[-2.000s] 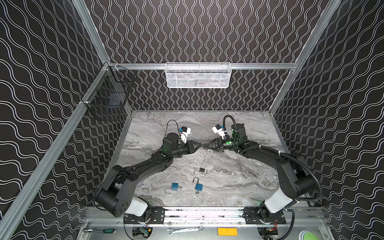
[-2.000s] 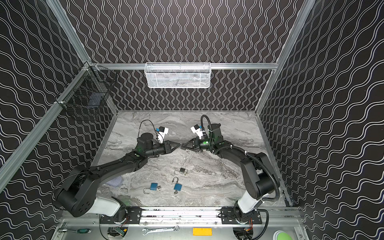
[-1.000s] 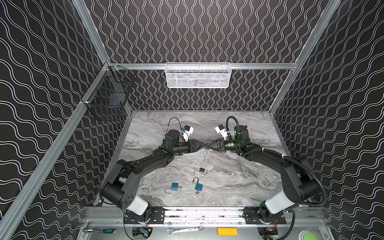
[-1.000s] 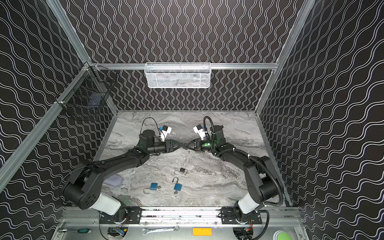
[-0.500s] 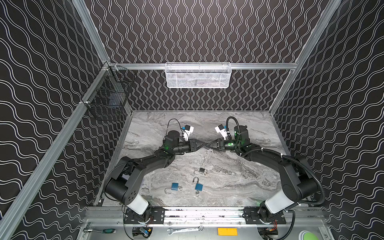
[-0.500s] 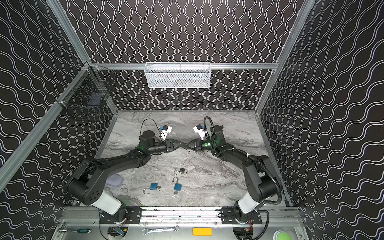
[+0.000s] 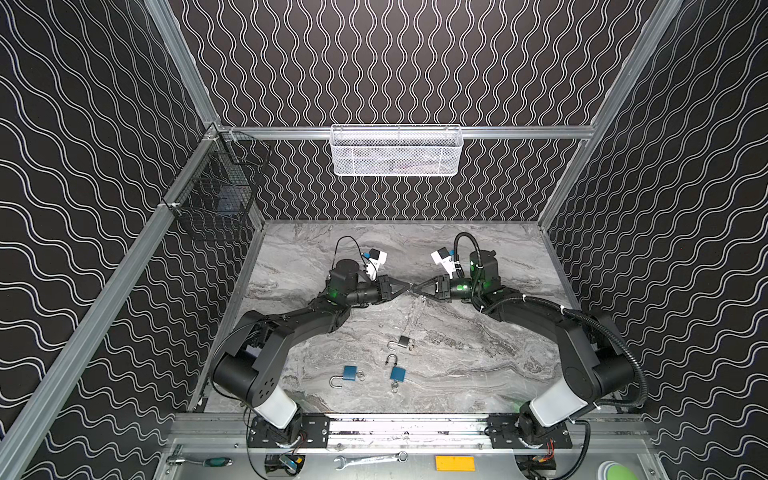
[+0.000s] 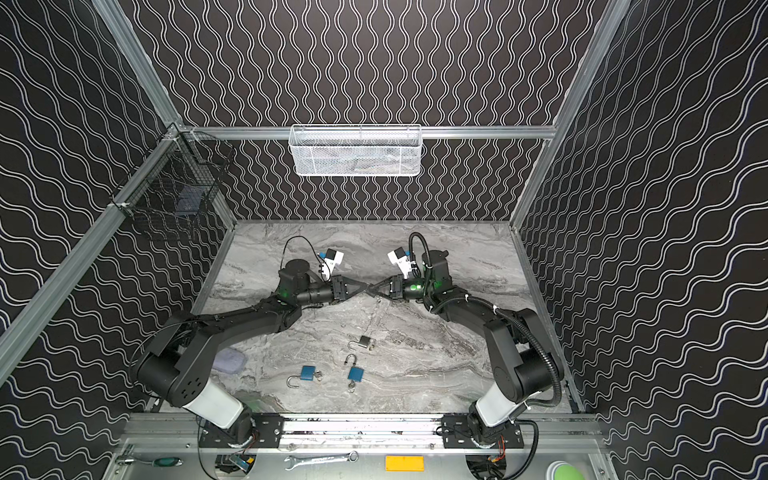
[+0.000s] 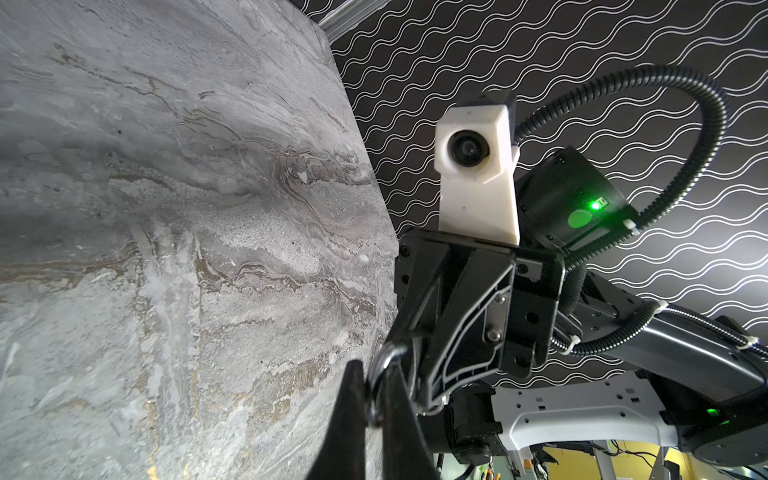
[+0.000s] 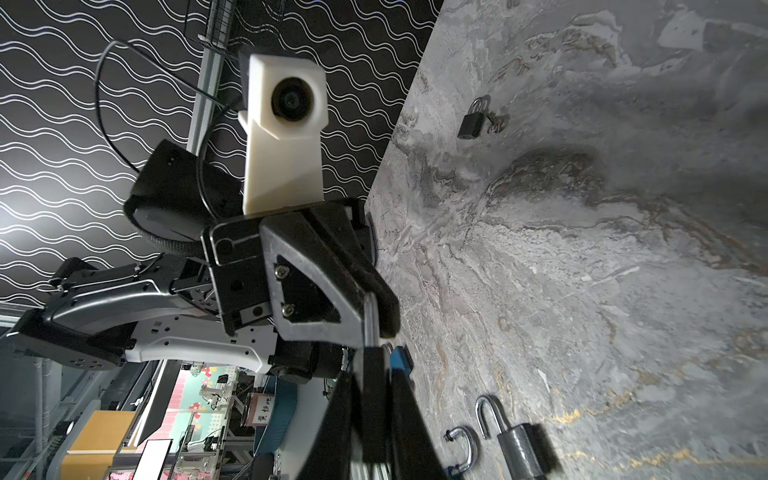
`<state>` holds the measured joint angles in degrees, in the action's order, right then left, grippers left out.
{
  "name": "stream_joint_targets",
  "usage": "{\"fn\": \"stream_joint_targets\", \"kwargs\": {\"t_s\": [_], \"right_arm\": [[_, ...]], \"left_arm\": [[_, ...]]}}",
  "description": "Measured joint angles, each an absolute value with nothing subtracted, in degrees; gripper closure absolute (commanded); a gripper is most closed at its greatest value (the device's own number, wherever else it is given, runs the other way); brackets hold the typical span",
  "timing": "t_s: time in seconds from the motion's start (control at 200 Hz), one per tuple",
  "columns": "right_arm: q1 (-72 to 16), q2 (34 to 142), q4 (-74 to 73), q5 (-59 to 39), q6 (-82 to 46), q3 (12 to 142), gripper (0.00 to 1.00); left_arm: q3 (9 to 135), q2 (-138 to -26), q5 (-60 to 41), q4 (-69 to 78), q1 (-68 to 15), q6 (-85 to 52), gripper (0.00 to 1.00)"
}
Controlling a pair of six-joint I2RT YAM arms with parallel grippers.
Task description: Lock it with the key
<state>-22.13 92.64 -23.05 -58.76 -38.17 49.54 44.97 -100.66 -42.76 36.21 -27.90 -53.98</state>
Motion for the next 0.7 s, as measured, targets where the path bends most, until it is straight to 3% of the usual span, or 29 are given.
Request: {"fn": "stream_joint_targets", "kwargs": {"t_s": [0.245,0.44,0.701], "right_arm": [[-22.13,92.58,-23.88,-58.15,-39.48,48.73,0.7],[-21.74,92.36,-27.97,-58.76,-41.54,46.81,0.49],[-20.56,91.39,-32.34,-59.02,-44.05,43.53,0.48]], "left_arm": [[45.87,-100.22,-42.72,35.35,-28.1,-53.93,1.0],[45.82,-100.57,-41.69,35.35,-28.08,-54.63,1.0],[45.25,-102.02,-41.52,37.69,-27.92,-56.99,1.0]]}}
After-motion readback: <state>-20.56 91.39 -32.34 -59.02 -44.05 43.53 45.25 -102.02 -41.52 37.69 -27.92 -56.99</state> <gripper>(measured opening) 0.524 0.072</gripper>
